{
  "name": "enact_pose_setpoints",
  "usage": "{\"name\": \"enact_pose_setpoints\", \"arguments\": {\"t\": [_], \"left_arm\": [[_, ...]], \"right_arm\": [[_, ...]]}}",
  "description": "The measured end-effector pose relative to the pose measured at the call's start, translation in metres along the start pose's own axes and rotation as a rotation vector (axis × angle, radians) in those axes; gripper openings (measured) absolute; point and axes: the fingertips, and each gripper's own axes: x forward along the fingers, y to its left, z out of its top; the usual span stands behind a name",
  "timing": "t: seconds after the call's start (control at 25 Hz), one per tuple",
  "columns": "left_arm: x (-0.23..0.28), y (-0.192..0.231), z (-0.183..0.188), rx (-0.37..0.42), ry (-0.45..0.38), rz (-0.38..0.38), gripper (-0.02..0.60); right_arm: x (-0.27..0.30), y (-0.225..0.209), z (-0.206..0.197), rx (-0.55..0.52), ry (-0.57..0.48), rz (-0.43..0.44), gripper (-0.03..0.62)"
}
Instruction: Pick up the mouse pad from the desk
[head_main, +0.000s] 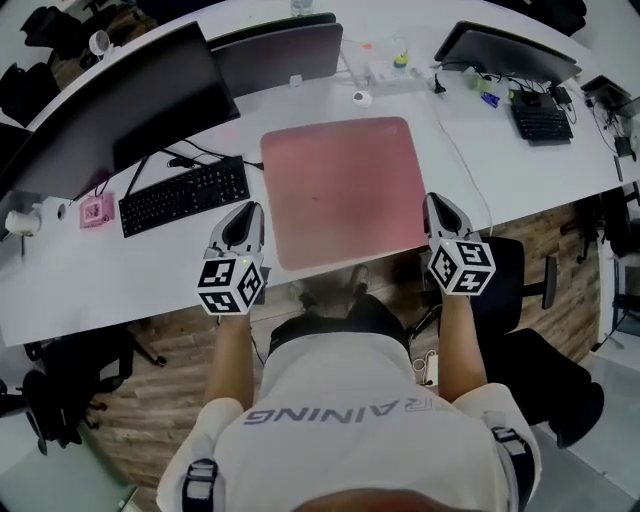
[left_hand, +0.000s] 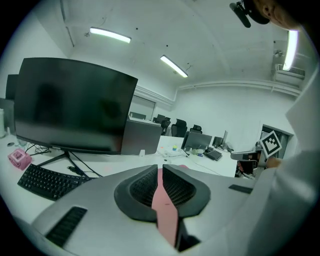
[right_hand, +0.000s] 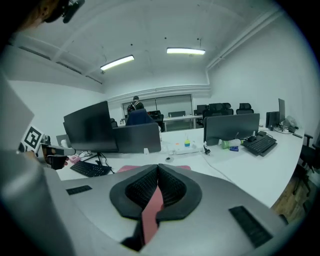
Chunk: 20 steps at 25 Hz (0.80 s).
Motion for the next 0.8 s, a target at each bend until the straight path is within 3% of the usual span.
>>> {"name": "enact_pose_setpoints", "arguments": {"t": [0.16,0.28,0.36,0.44,0.6,0.8], "left_arm": [[0.019,0.001,-0.015,-0.008,0.040,0.052,0.038],[0.040,0.003,-0.032,-0.015,0.093,0.089,0.049],[0.054,0.004,-0.047,-0.025,0.142,0.106,0.143],[0.065,0.006,-0.063,-0.033,0.191,0.128,0.180],[0.089,0.014,-0.109,-0.066,0.331,0.156,0.328],[0.116,0.019,-0.170,-0.097,0.512,0.197,0.365]], "right_arm": [[0.031,-0.024,-0.023,-0.001,0.096,0.017,0.033],[0.054,-0.045,-0.038,-0.004,0.155,0.023,0.091],[0.069,-0.058,-0.050,-0.011,0.193,0.029,0.123],[0.083,-0.068,-0.066,-0.016,0.239,0.035,0.151],[0.111,-0.086,-0.112,-0.024,0.357,0.037,0.306],[0.137,-0.100,-0.168,-0.045,0.488,0.024,0.375]]}}
